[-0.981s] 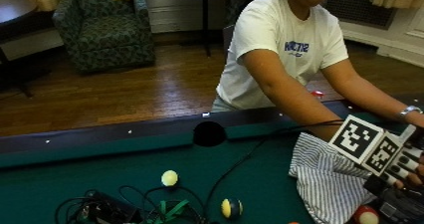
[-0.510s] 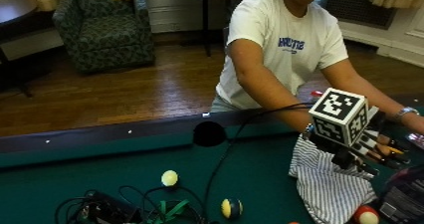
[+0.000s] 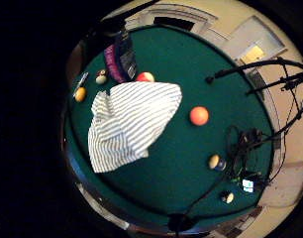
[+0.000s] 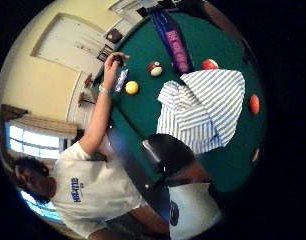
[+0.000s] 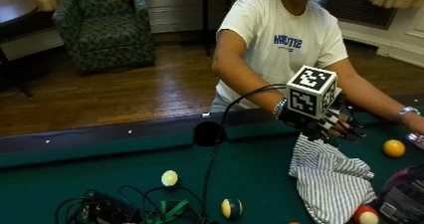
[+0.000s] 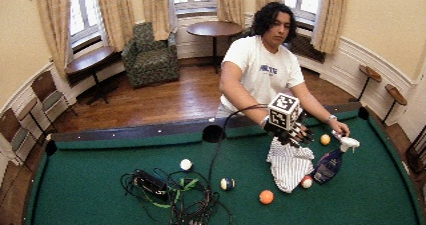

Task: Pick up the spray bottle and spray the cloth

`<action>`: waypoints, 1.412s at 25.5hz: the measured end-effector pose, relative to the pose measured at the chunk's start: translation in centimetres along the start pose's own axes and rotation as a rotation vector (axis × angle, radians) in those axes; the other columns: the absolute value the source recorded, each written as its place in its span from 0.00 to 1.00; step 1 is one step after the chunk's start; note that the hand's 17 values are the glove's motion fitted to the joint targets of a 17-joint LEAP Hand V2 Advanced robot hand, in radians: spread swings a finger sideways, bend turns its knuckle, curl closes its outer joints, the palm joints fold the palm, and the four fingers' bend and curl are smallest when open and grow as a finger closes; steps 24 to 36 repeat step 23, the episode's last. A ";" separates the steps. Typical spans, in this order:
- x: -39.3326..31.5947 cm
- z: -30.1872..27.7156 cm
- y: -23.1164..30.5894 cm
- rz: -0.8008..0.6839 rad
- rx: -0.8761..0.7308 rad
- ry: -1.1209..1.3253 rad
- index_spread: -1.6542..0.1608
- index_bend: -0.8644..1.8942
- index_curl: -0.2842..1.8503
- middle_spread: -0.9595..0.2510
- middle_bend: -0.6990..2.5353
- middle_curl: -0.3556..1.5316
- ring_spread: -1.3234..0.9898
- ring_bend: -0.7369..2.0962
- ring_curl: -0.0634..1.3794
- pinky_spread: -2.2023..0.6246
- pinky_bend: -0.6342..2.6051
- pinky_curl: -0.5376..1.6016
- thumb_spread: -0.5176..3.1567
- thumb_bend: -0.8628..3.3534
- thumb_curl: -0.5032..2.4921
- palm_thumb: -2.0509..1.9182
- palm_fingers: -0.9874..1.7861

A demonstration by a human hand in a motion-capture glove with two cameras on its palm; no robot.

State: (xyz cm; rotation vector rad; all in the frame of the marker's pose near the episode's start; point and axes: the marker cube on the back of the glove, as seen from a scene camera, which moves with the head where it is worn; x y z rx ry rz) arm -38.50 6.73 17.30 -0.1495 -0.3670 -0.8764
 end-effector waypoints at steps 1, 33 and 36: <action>-0.4 -0.1 0.6 -0.010 -0.006 -0.006 0.67 0.37 0.29 0.62 0.27 0.36 0.46 0.34 0.25 0.82 0.30 0.42 0.40 0.20 0.31 0.64 0.49; -5.3 0.3 8.3 -0.200 -0.130 0.006 0.66 0.38 0.29 0.64 0.26 0.33 0.47 0.34 0.25 0.83 0.31 0.42 0.41 0.20 0.29 0.64 0.48; -5.3 0.3 8.3 -0.200 -0.130 0.006 0.66 0.38 0.29 0.64 0.26 0.33 0.47 0.34 0.25 0.83 0.31 0.42 0.41 0.20 0.29 0.64 0.48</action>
